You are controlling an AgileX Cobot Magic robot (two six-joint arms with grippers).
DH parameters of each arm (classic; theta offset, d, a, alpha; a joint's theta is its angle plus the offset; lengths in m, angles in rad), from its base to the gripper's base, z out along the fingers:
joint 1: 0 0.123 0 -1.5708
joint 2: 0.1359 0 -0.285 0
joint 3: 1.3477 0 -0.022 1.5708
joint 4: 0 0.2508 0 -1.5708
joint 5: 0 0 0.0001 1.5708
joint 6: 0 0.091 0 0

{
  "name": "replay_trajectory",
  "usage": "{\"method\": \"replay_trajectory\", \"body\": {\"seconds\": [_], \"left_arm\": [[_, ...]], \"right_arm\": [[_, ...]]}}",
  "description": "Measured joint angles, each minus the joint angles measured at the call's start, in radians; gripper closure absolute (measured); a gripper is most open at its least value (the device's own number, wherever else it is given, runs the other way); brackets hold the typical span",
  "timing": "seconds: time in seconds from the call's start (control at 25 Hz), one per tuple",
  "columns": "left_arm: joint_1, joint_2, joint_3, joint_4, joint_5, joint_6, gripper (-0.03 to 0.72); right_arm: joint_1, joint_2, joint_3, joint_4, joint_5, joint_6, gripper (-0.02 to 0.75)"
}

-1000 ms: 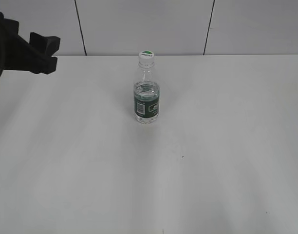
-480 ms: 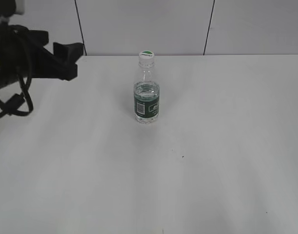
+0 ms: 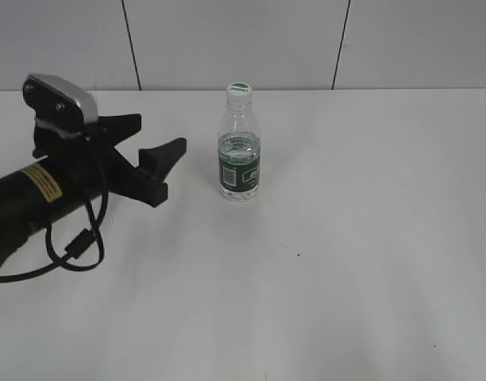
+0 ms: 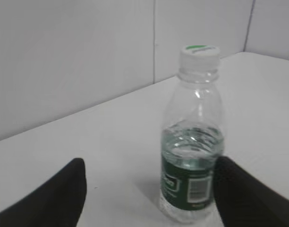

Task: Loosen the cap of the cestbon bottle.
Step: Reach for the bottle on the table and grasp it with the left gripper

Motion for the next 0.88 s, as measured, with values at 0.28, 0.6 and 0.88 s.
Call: {"method": "replay_trajectory", "body": {"seconds": [0.28,0.6,0.88], "left_arm": [[0.000,0.179,-0.027,0.166,-0.089,-0.006,0.182],[0.000,0.239,-0.118,0.202,-0.102,-0.006,0.182],[-0.002,0.249,-0.131,0.187,-0.102,-0.006,0.180]], "right_arm": [[0.000,0.000,0.000,0.000,0.000,0.000,0.148],[0.000,0.000,0.000,0.000,0.000,0.000,0.148],[0.000,0.000,0.000,0.000,0.000,0.000,0.148]]}}
